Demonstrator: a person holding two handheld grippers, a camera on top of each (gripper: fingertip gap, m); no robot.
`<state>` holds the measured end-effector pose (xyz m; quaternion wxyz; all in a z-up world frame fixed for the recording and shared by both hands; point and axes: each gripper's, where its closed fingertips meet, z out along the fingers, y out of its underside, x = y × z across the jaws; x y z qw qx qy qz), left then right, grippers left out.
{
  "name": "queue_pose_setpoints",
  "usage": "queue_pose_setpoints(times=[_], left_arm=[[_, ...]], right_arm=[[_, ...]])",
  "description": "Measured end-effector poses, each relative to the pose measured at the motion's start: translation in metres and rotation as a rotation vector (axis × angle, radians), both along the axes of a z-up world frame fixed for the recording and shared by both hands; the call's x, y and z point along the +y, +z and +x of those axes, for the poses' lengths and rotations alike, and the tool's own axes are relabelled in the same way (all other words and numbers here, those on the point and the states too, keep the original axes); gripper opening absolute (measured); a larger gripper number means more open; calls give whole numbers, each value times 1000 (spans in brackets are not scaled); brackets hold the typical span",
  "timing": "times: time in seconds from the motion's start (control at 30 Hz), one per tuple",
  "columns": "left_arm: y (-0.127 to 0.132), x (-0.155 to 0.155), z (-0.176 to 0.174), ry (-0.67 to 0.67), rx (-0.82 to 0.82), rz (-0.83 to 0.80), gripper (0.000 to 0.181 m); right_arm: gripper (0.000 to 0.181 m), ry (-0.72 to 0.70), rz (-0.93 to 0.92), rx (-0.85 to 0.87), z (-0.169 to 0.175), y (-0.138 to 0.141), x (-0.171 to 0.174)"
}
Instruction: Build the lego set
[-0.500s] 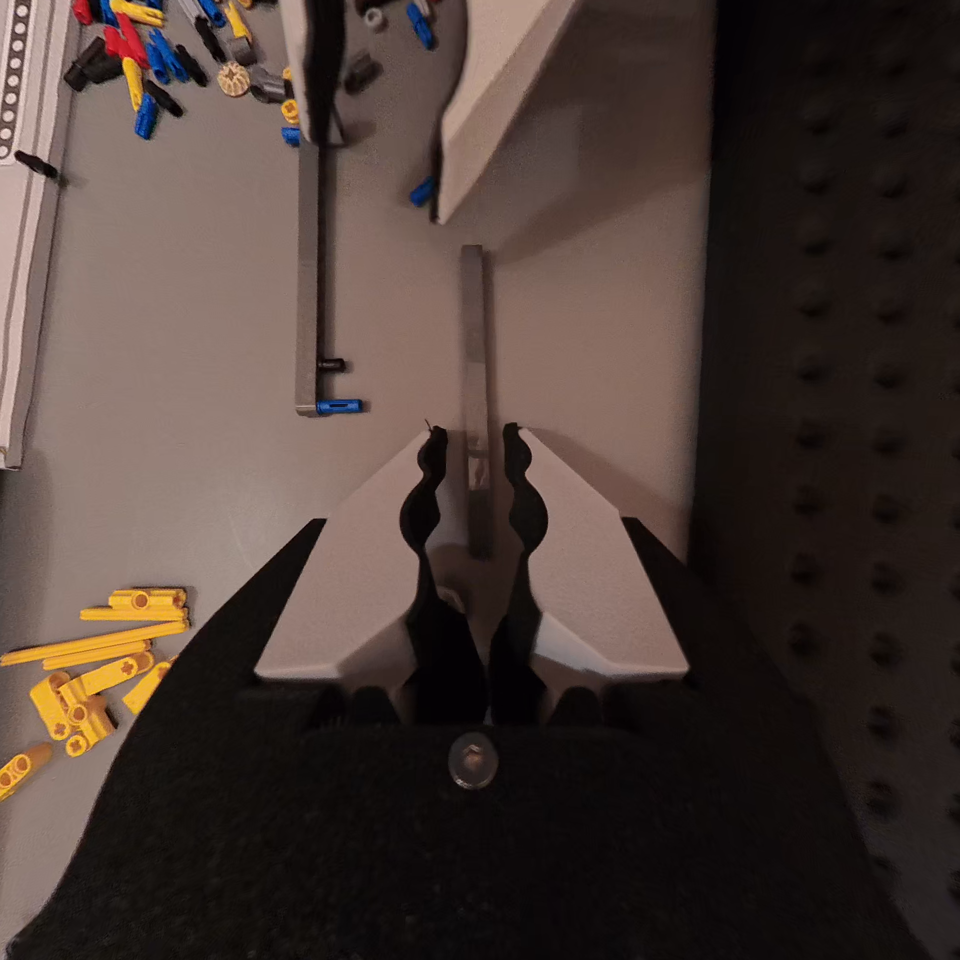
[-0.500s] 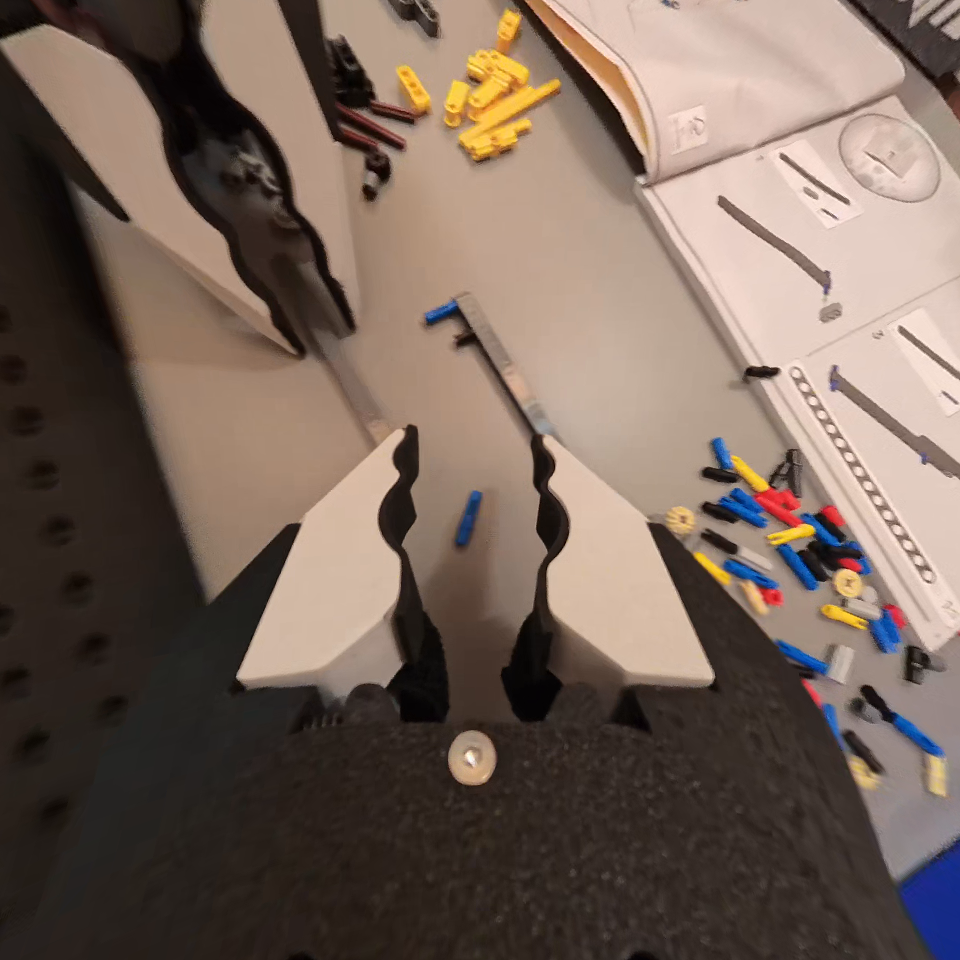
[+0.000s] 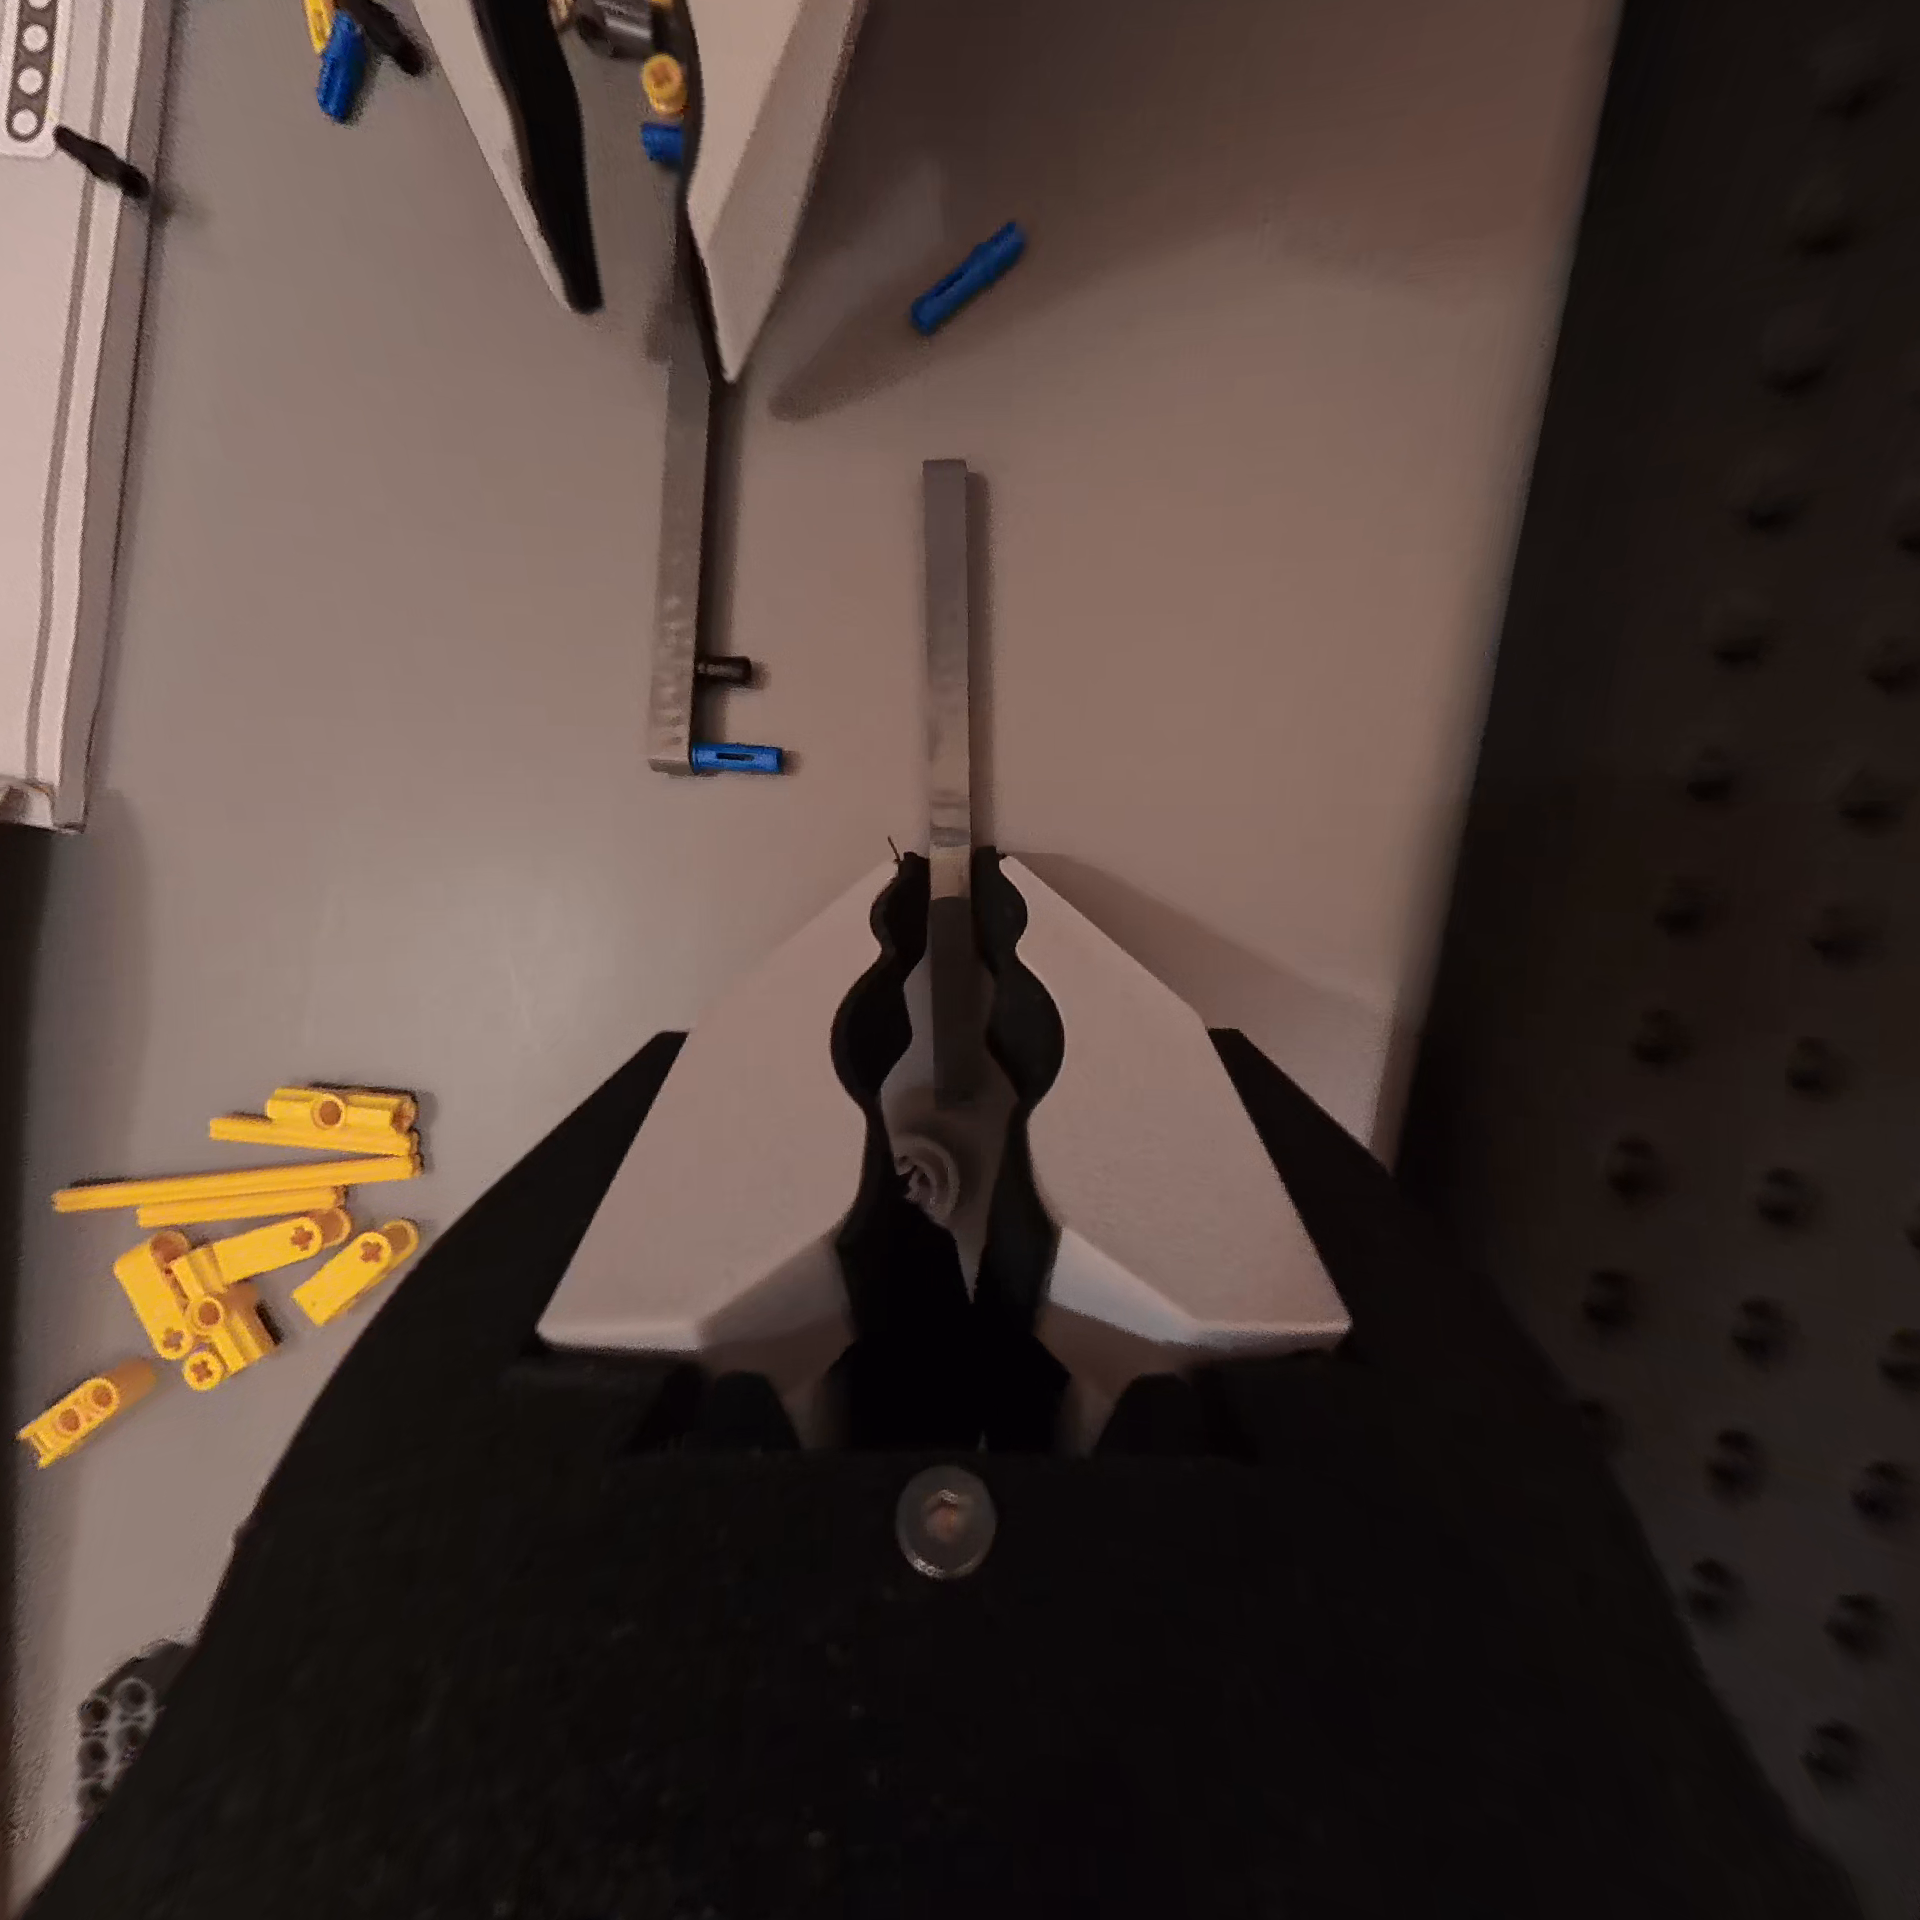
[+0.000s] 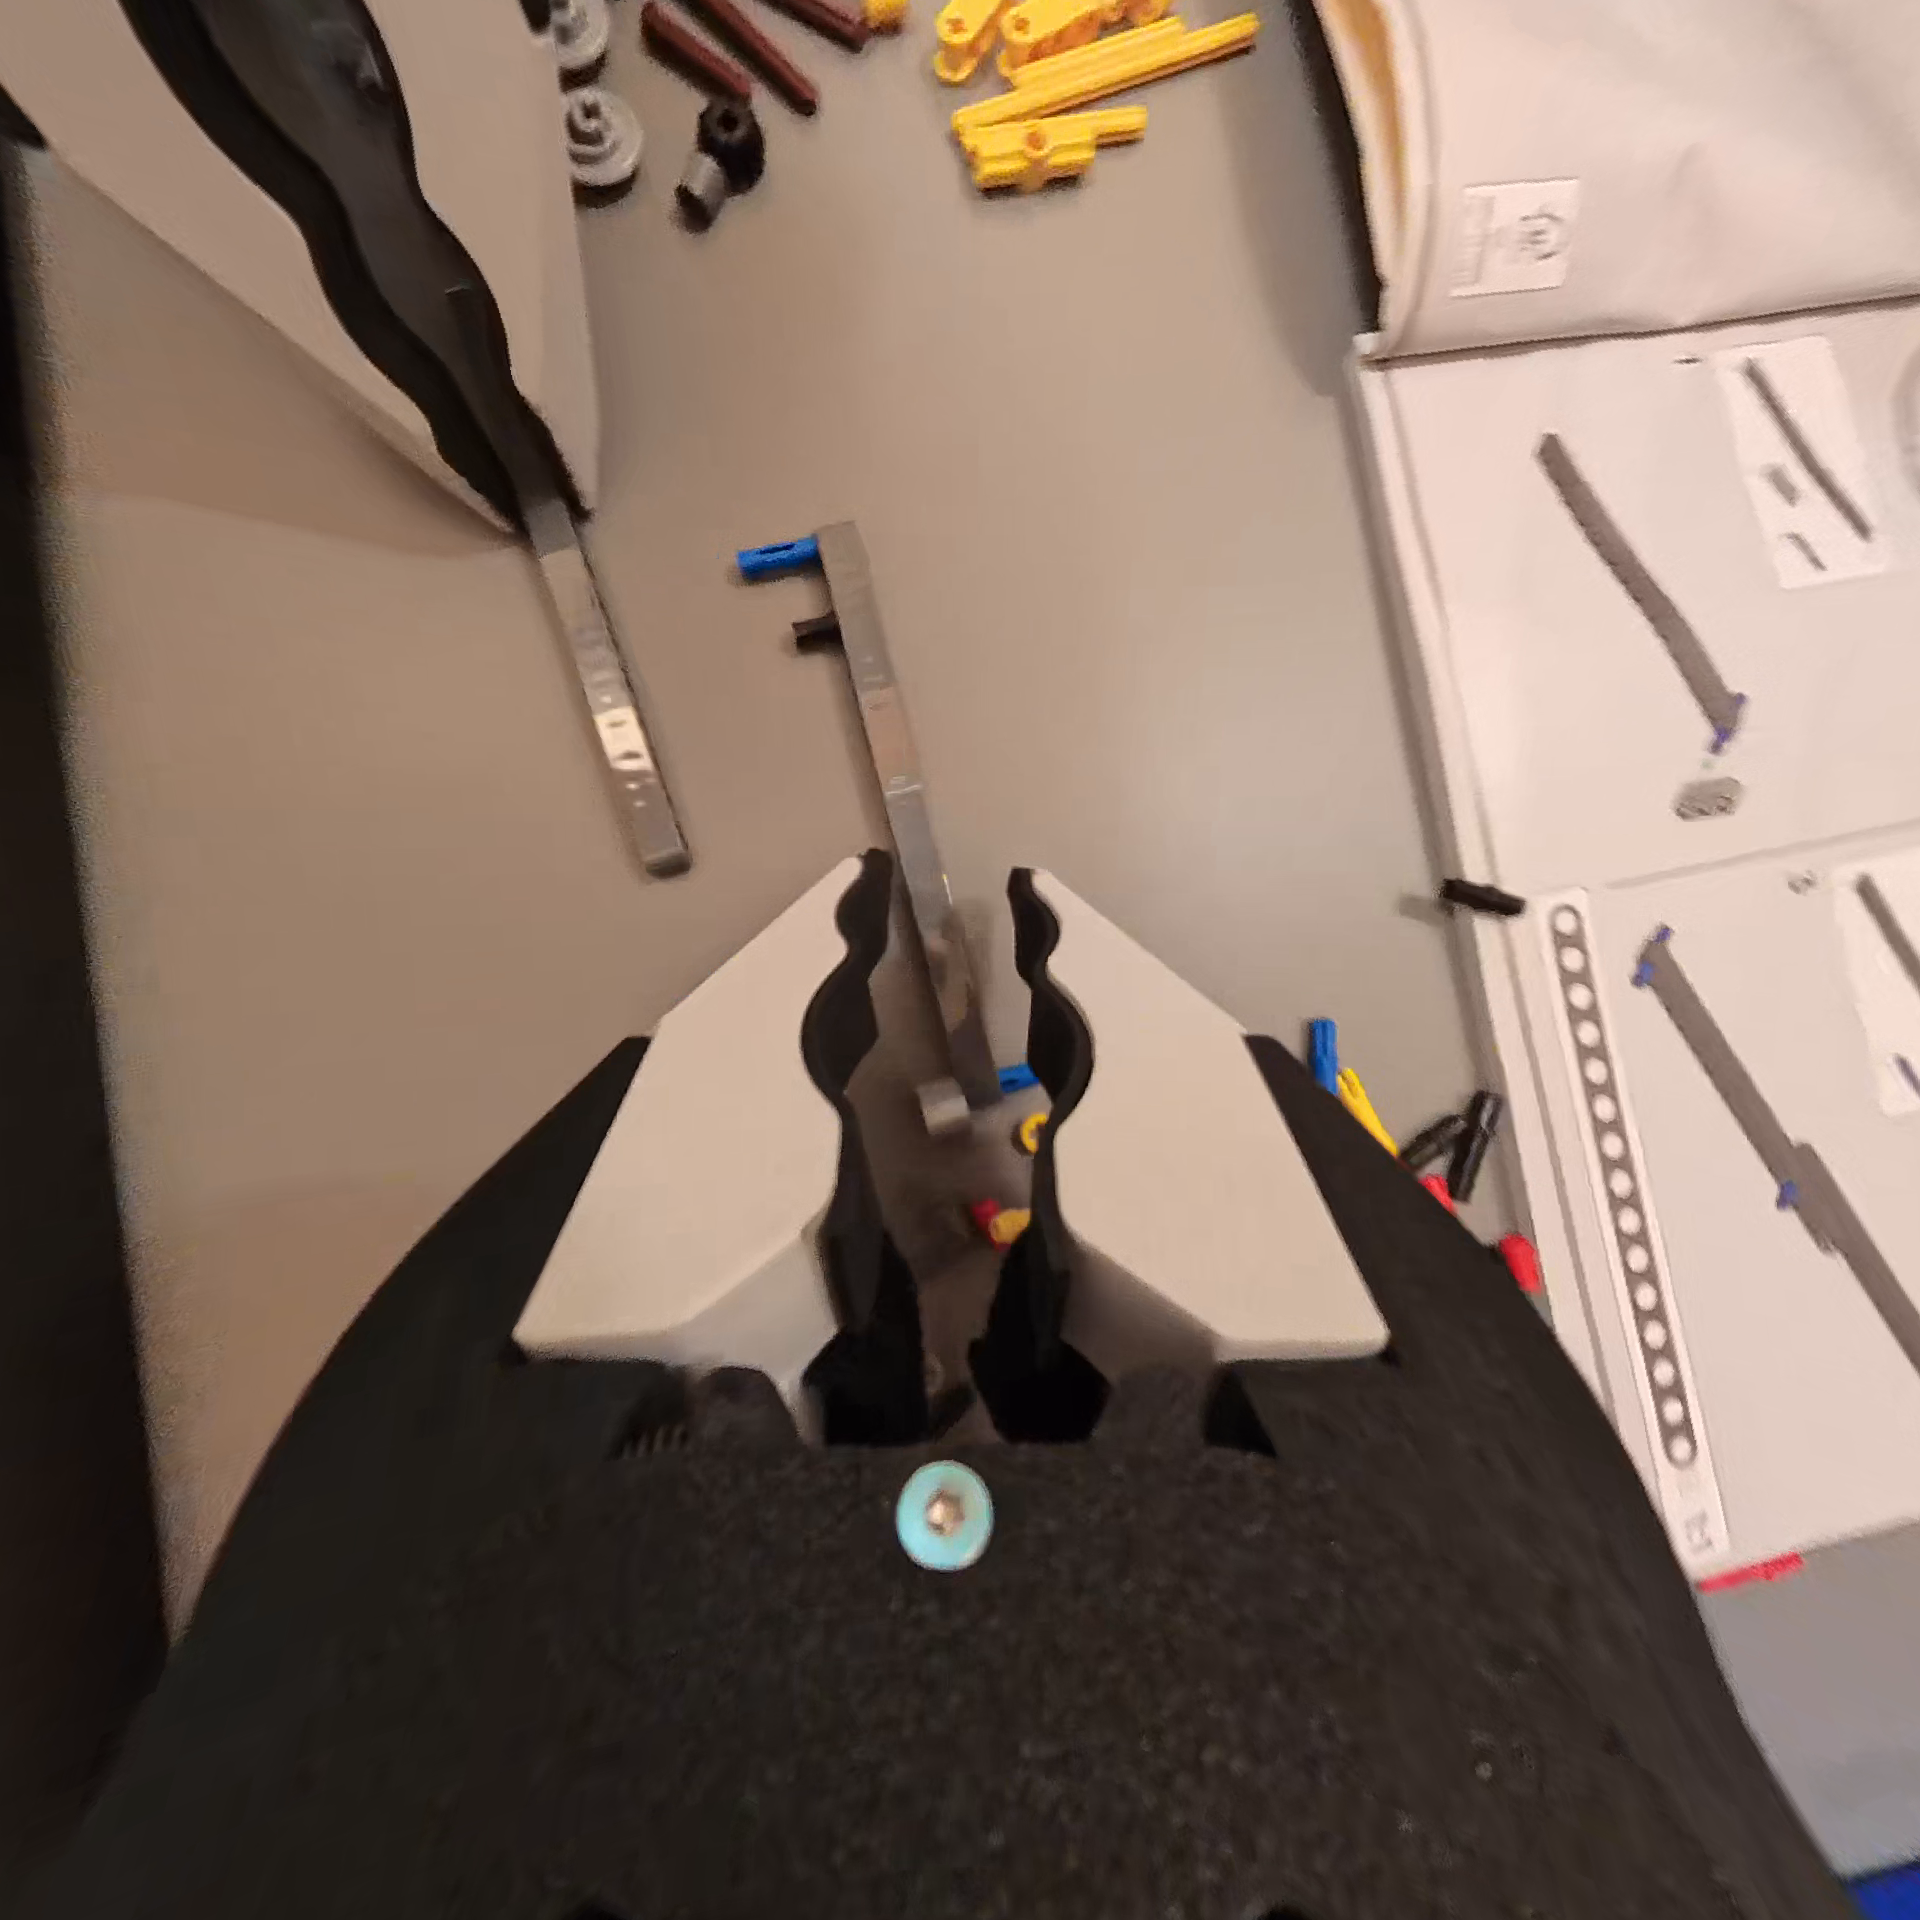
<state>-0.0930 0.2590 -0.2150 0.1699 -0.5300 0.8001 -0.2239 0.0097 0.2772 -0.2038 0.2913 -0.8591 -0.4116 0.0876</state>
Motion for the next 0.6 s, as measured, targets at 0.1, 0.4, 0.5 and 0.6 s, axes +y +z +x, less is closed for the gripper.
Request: queue_pose_setpoints(times=[0.1, 0.4, 0.5, 0.6], left_arm=[[0, 0, -2, 43, 3, -28, 6], [0, 6, -8, 13, 29, -67, 6], [0, 10, -6, -19, 42, -55, 6], [0, 11, -5, -49, 50, -47, 6]], right_arm=[[19, 63, -41, -59, 0, -10, 4], [7, 218, -109, -81, 4, -11, -1], [7, 270, -111, -79, 3, -11, -8], [8, 298, -99, -80, -1, -10, -12]])
